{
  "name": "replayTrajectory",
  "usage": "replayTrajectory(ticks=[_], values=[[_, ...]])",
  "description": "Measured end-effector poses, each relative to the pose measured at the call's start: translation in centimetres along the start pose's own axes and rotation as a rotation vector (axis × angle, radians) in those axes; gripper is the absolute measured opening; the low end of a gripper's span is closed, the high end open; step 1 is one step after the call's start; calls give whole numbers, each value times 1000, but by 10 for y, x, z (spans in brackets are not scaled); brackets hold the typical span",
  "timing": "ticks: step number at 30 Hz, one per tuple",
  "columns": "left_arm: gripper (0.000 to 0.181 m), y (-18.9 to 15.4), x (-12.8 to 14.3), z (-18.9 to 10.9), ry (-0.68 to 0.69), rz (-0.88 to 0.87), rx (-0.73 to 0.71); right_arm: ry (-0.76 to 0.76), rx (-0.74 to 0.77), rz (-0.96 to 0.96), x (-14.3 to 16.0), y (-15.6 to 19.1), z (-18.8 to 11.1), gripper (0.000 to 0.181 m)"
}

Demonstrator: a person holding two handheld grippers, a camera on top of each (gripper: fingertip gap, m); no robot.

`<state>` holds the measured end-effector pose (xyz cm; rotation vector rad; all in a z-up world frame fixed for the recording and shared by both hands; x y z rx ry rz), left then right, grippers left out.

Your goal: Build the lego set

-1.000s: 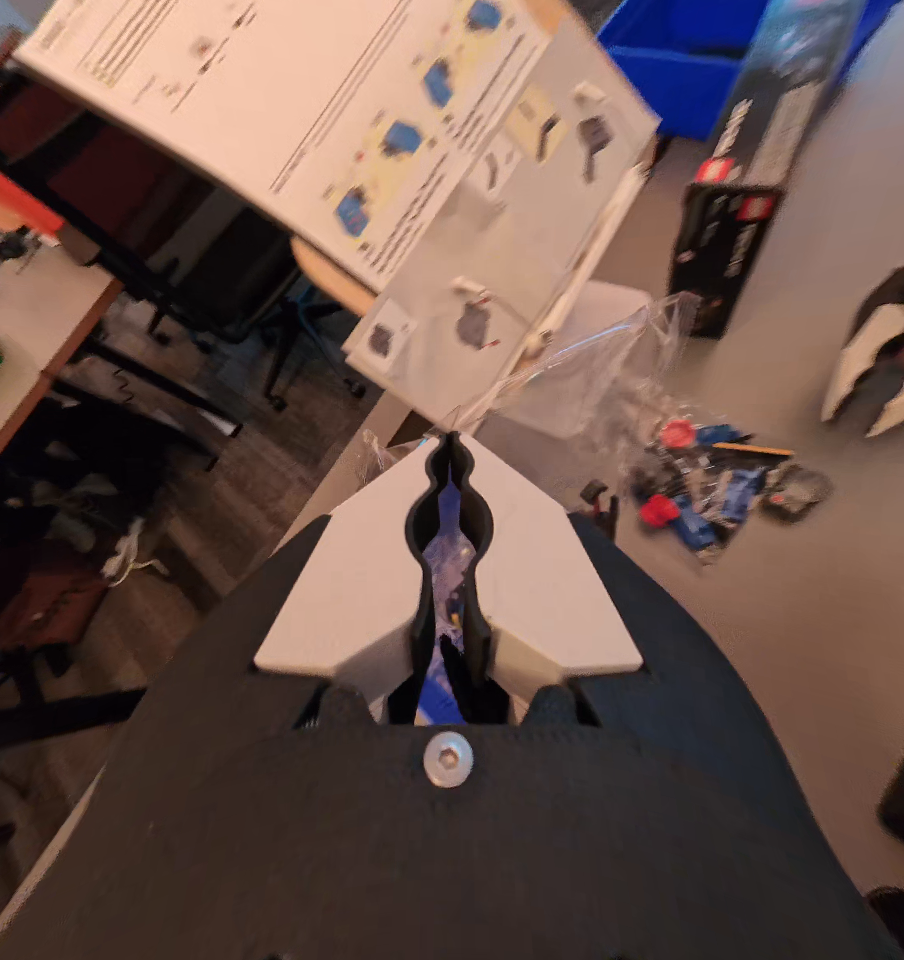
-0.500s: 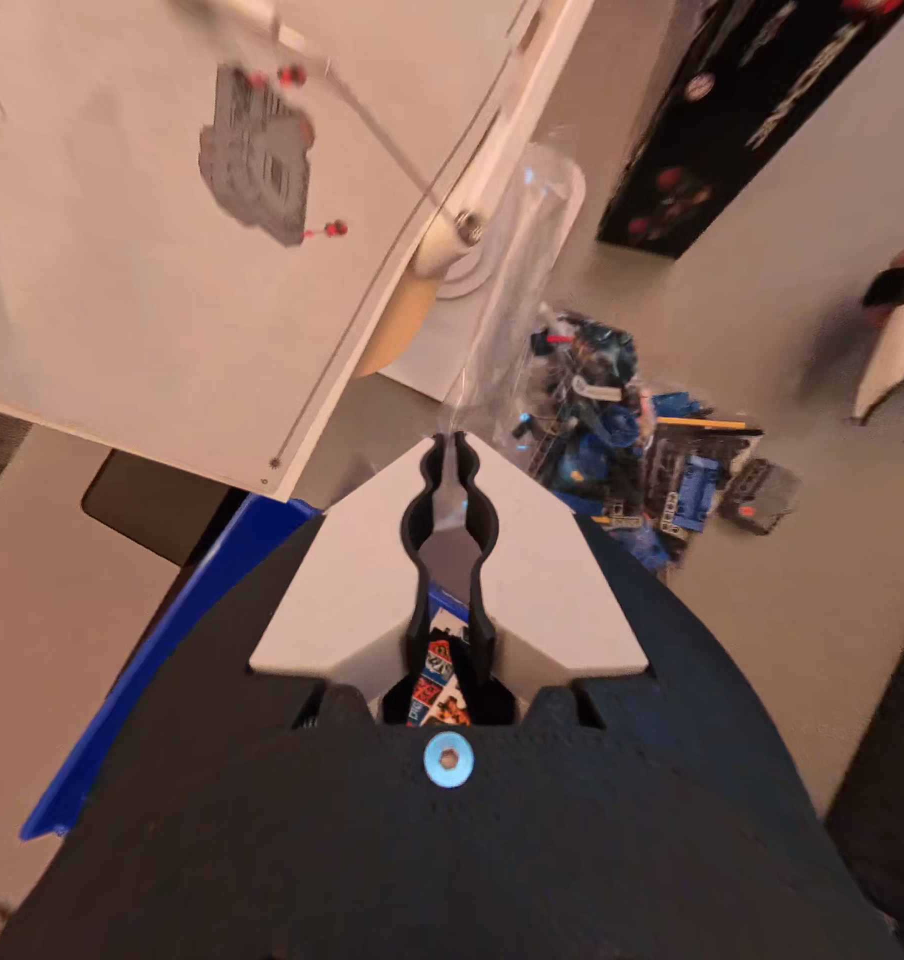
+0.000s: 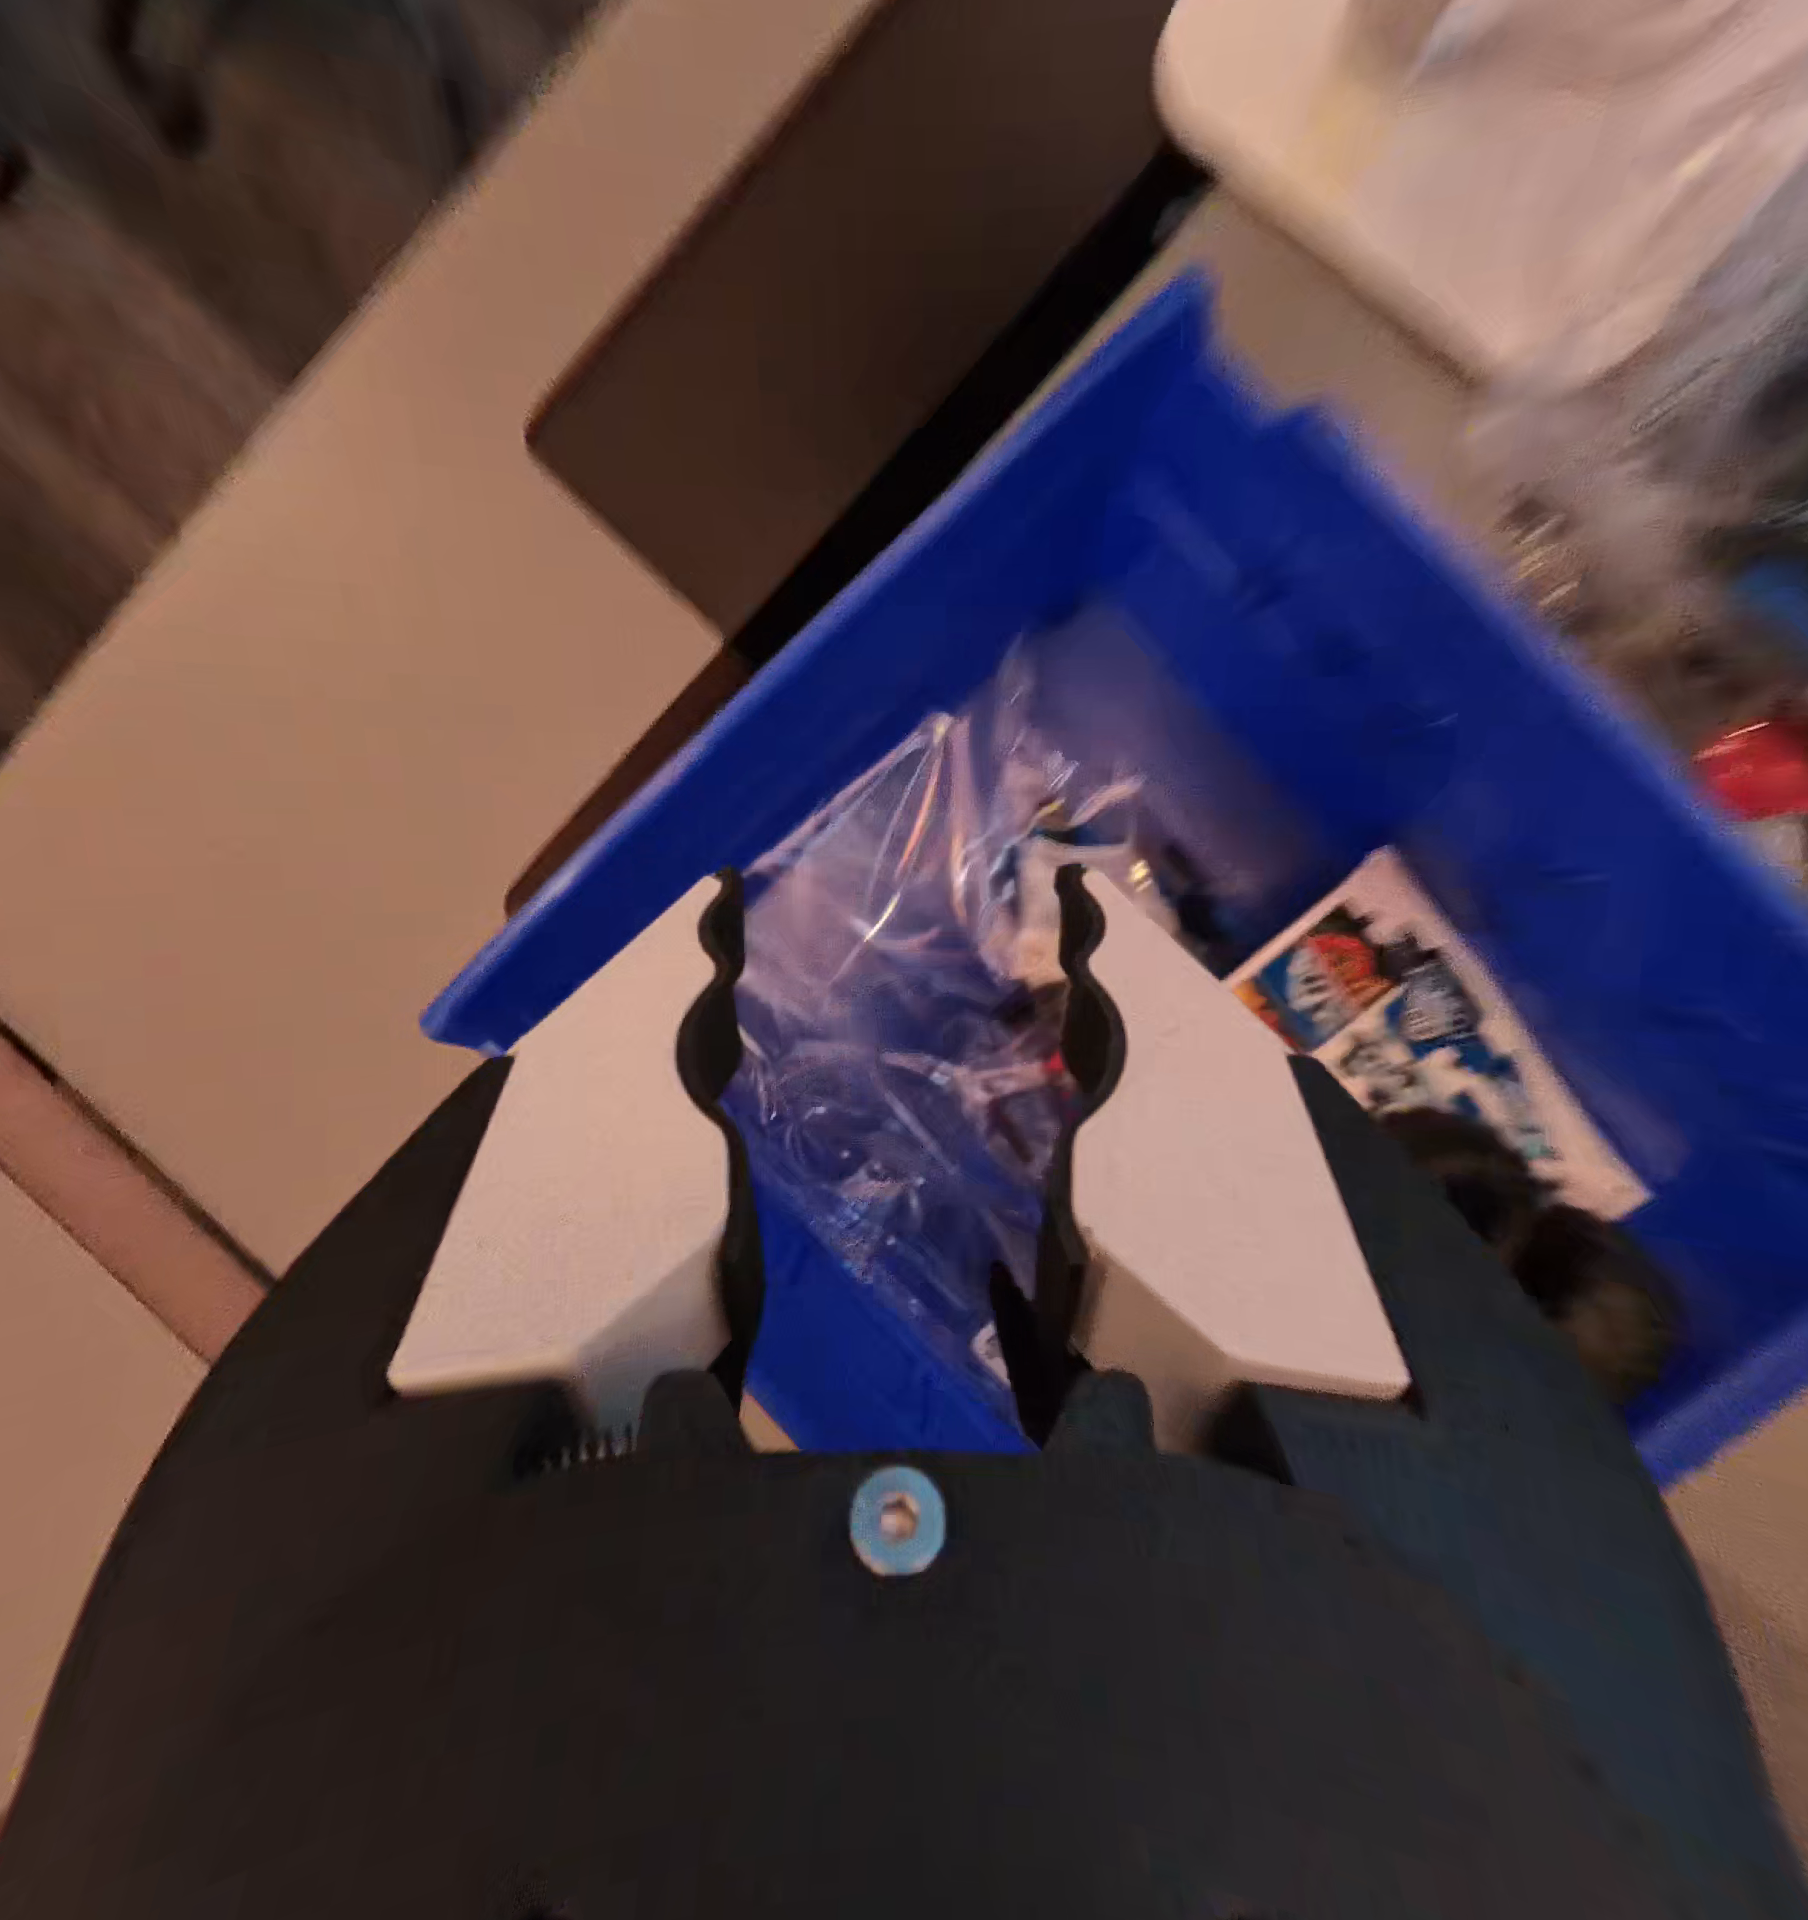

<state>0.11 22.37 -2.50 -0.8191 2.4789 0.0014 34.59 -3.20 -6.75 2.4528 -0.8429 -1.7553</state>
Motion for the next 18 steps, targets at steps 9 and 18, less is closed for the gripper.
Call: replayTrajectory(ticks=[9,18], values=[[48,25,36,75,389,-43,-101,2,12,12,1,-4,0,23],[0,19,33,85,325,-7,-69,-5,6,11,-1,-3,-1,23]])
Point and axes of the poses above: each gripper's, where its closed fingertips meet, z out along the fingers, x out of its underside, y = z × x across the jaws, the point moved 4 cm from there along -z, back along the fingers, and after that the axes turned 15 degrees about x, right-handed, at the moved point
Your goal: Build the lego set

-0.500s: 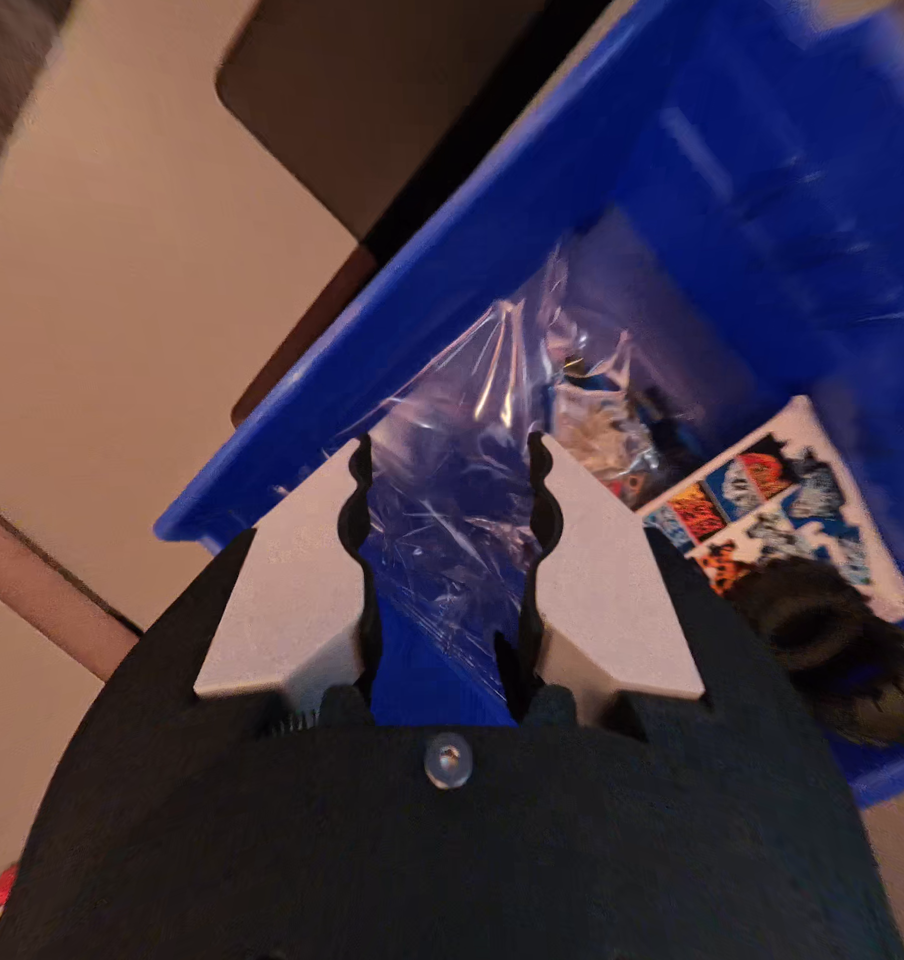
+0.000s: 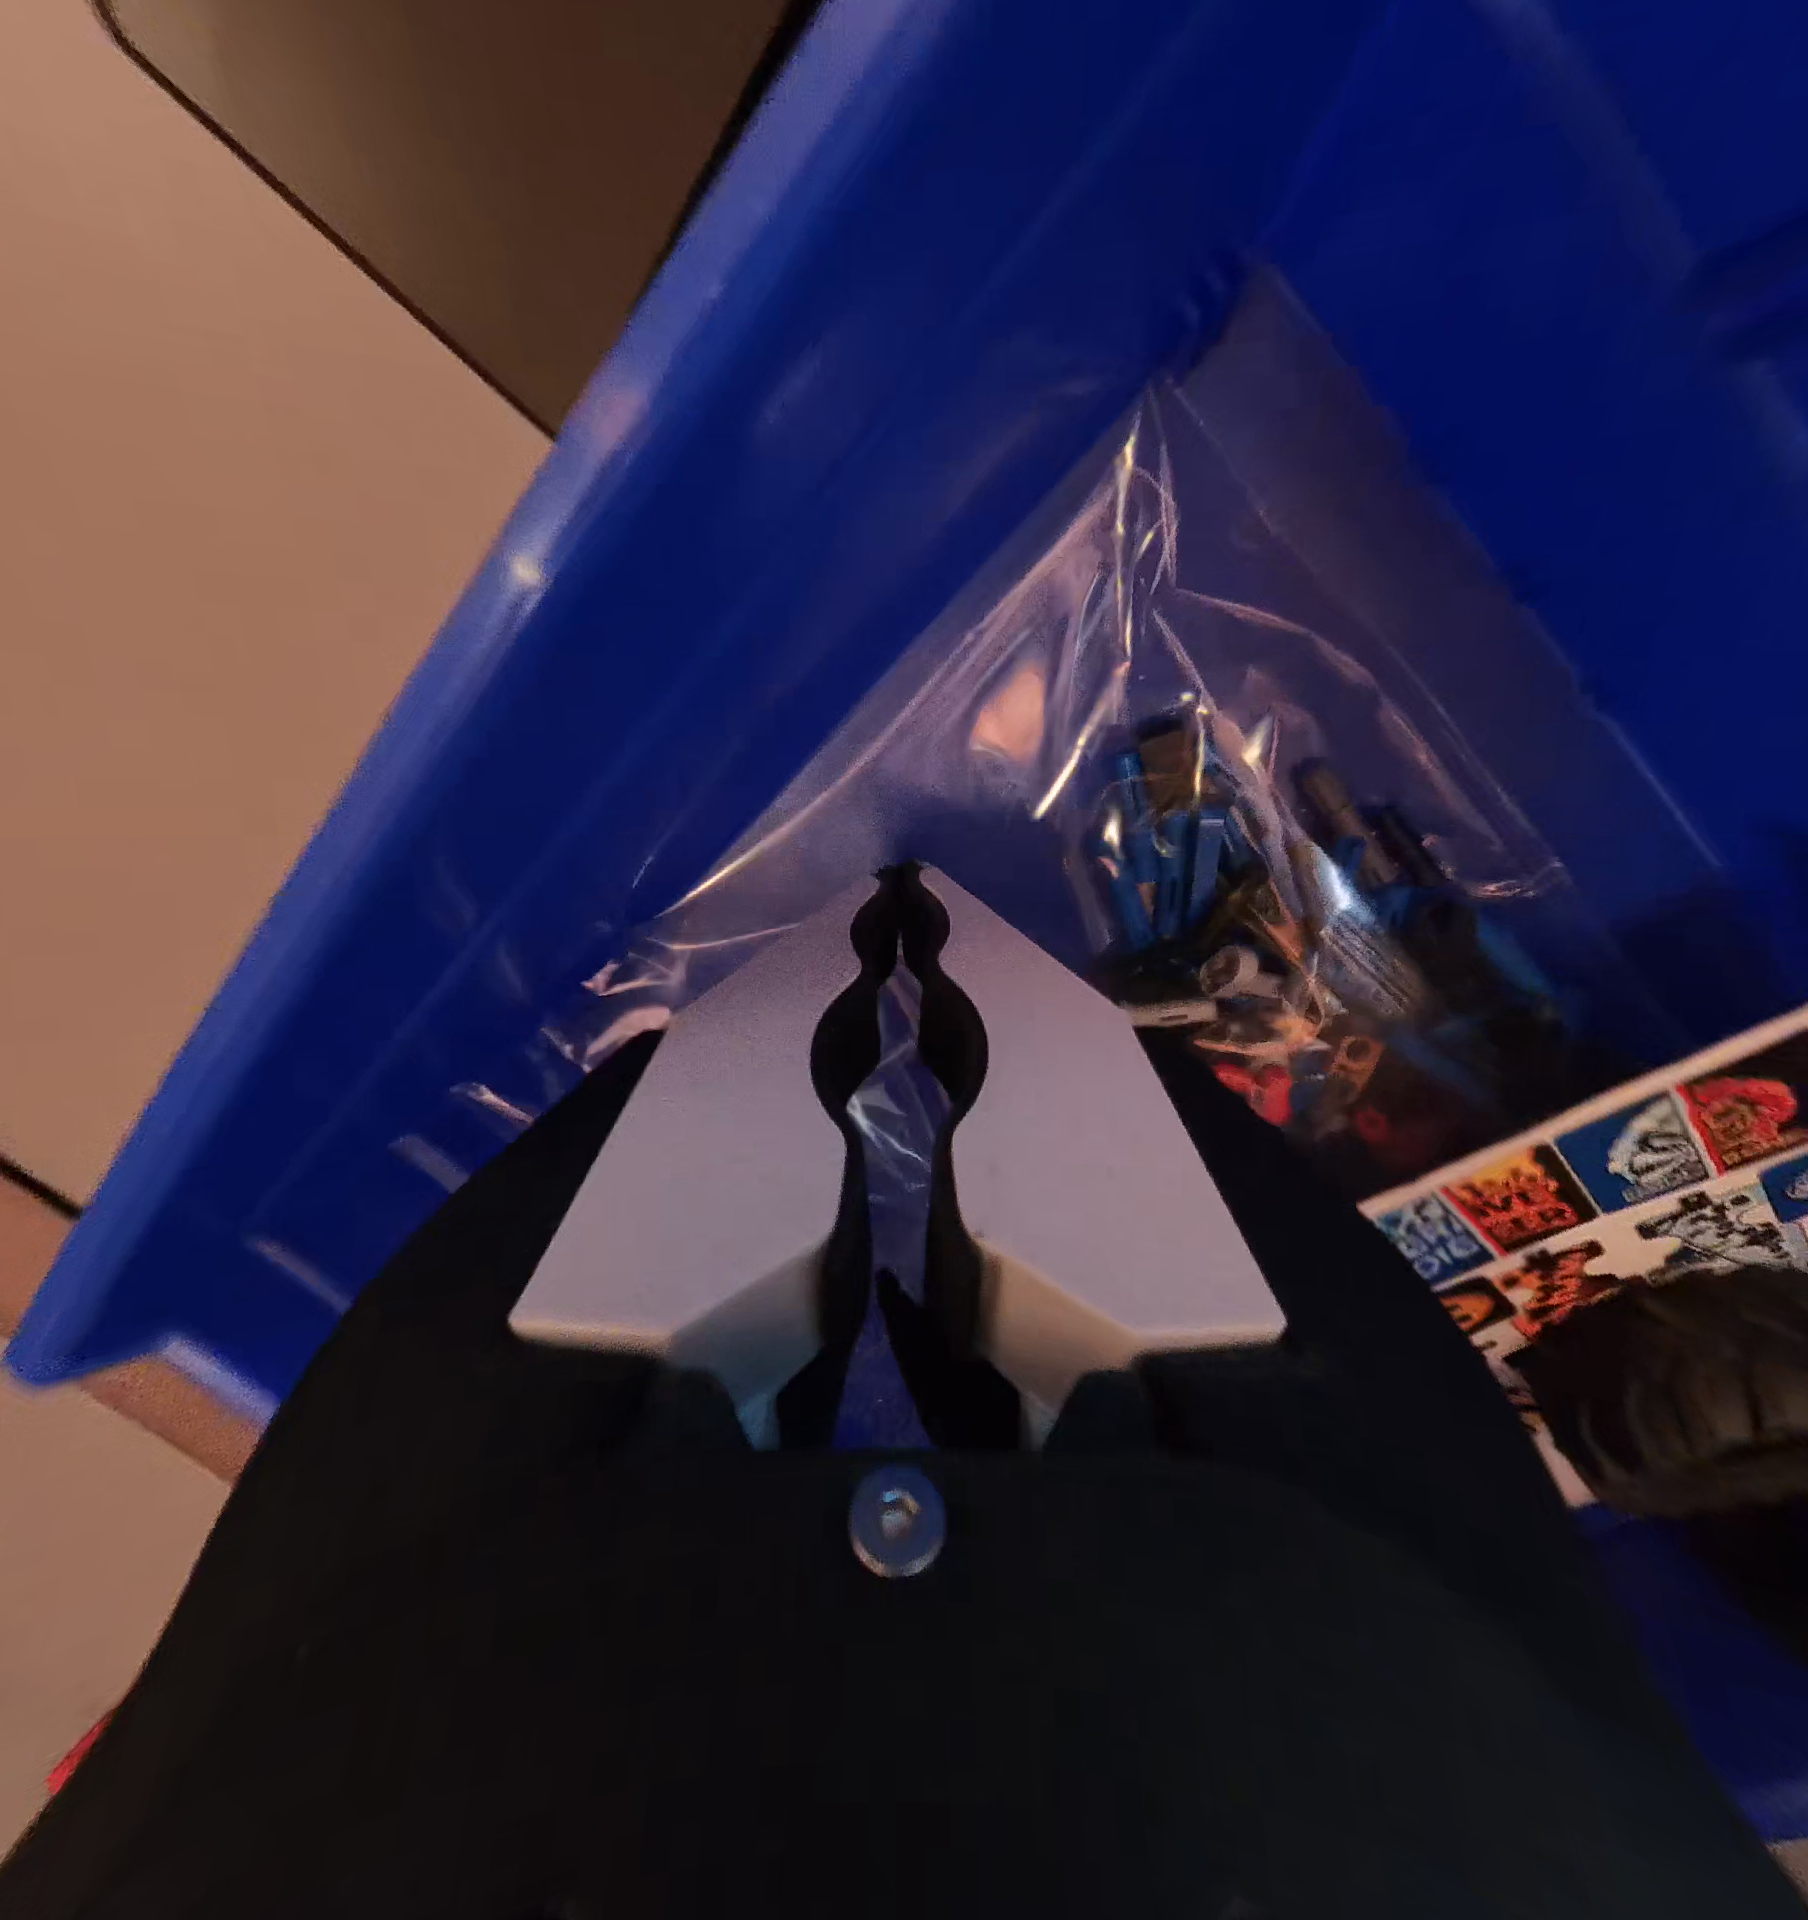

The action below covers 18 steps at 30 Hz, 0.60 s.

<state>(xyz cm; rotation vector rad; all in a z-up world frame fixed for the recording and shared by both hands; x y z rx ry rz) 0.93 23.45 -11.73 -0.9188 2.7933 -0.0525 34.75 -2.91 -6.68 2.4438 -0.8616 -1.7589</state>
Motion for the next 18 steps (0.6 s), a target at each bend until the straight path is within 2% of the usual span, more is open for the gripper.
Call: replayTrajectory(ticks=[3,7,10,12,14,16,18], values=[[0,-3,-8,-28,-129,-2,-21,0,-1,-1,0,0,0,23],[0,-11,-21,-81,-308,26,-52,1,-3,-3,0,1,1,23],[0,0,-11,-91,-211,20,-134,-1,-4,-2,0,1,1,23],[29,9,-7,-81,-140,17,-150,2,-5,-6,0,2,1,23],[62,21,8,-62,33,18,-190,2,-4,-11,0,3,1,23],[78,27,21,-48,145,-24,-173,-3,-2,-12,-1,3,-1,23],[70,29,25,-41,190,-30,-172,-8,-2,-11,-2,3,-2,23]])
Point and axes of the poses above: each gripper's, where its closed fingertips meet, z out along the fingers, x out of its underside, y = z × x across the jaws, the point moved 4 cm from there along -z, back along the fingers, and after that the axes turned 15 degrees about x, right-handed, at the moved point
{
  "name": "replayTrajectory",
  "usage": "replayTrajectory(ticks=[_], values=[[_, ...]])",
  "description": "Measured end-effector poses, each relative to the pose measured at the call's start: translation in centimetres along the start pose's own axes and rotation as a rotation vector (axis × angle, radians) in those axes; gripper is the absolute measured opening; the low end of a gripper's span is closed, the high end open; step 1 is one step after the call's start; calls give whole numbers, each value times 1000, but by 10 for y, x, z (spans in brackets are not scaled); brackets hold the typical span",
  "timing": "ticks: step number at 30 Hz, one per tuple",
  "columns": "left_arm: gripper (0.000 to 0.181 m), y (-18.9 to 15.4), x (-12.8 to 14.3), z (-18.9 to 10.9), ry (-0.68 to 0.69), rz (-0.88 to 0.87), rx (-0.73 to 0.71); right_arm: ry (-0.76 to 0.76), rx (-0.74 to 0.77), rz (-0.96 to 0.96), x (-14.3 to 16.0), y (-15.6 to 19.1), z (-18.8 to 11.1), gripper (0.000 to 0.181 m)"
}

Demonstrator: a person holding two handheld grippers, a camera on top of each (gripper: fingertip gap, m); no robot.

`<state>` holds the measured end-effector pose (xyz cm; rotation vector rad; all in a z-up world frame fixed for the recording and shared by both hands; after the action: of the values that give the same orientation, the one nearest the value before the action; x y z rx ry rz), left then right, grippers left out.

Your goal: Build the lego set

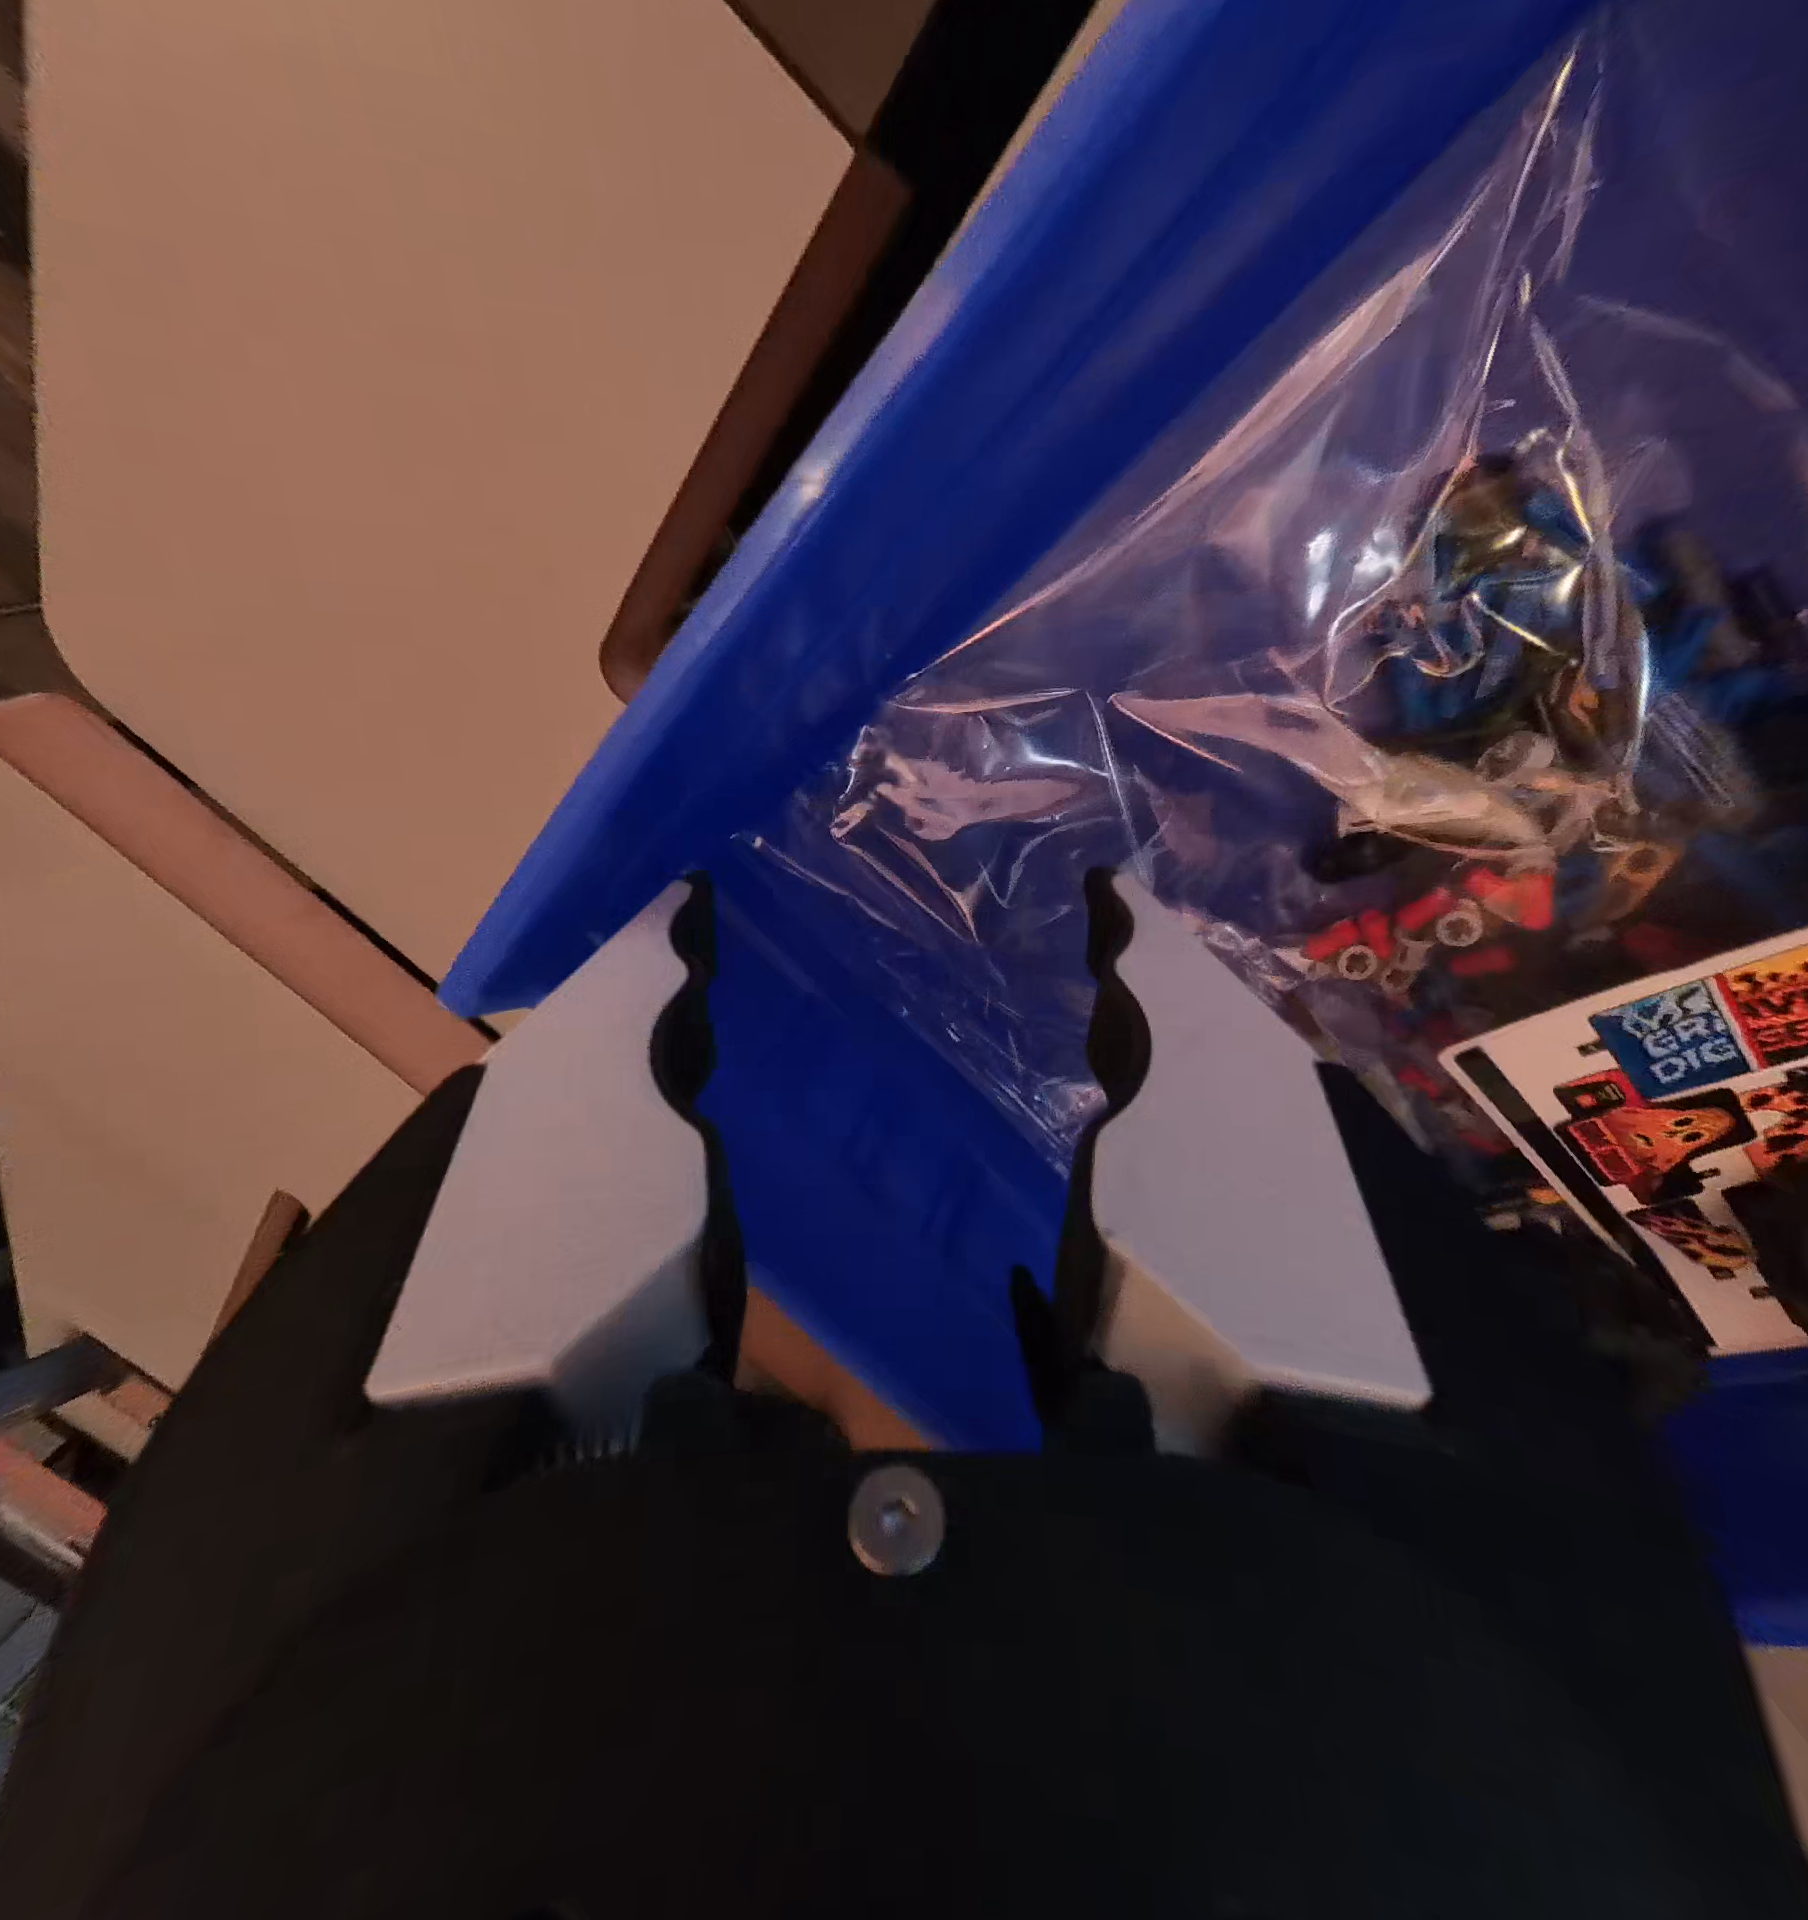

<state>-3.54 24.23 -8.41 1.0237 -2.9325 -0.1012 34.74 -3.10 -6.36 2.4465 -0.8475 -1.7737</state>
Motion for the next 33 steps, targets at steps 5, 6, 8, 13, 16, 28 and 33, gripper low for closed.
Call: replayTrajectory(ticks=[5,6,8,13,16,28,33], values=[[30,7,5,14,152,-2,-78,3,-9,-2,0,2,1,23],[19,6,7,22,185,24,-93,3,-10,-3,0,2,0,23],[5,5,13,38,262,73,-124,-3,-9,-6,-1,2,-1,23],[0,3,10,17,139,84,-191,-11,-8,-1,-2,1,-3,23],[0,-1,5,-36,-44,74,-240,-5,-11,1,0,0,-2,23],[0,-32,16,-191,-355,122,-461,-6,8,-19,1,0,0,24],[0,-63,15,-238,-415,164,-525,-28,58,-68,-5,1,-1,29]])
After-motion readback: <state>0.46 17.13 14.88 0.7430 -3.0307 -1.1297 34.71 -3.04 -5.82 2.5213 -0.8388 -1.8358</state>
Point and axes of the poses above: each gripper's, where its closed fingertips meet, z out along the fingers, x out of its underside, y = z × x across the jaws, the point moved 4 cm from there along -z, back along the fingers, and after that the axes turned 15 degrees about x, right-handed, at the moved point
